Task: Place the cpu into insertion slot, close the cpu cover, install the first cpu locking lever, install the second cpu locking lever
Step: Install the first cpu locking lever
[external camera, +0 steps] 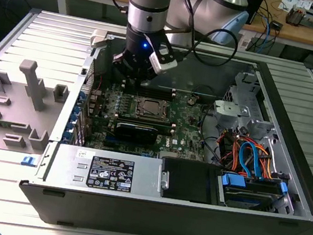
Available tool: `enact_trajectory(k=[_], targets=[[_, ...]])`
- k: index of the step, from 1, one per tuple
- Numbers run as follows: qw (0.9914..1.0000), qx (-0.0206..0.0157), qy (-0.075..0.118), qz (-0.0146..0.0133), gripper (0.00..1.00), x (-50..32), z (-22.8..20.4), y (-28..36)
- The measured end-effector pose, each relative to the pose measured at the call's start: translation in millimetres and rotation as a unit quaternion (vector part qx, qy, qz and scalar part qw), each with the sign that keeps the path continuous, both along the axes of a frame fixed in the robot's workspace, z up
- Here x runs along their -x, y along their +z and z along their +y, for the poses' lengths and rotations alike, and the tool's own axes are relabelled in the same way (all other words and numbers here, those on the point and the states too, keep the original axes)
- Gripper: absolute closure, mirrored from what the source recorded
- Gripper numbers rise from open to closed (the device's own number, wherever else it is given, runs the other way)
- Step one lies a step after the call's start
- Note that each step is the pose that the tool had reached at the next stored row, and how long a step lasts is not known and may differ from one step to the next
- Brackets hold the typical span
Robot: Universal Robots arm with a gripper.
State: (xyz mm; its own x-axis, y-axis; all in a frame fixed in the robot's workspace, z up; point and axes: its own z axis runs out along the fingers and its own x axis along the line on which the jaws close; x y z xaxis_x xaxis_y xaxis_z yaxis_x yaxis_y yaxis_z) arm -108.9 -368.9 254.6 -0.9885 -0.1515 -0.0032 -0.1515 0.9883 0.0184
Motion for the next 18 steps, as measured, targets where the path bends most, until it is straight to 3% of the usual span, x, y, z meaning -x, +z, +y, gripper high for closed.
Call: enact_trajectory(k=[10,18], targets=[[1.0,0.0,0.0,-0.0008,0.89,5.7,0.0,0.0],[0.99999,0.0,0.0,-0.0038,0.89,15.4,0.0,1.1]])
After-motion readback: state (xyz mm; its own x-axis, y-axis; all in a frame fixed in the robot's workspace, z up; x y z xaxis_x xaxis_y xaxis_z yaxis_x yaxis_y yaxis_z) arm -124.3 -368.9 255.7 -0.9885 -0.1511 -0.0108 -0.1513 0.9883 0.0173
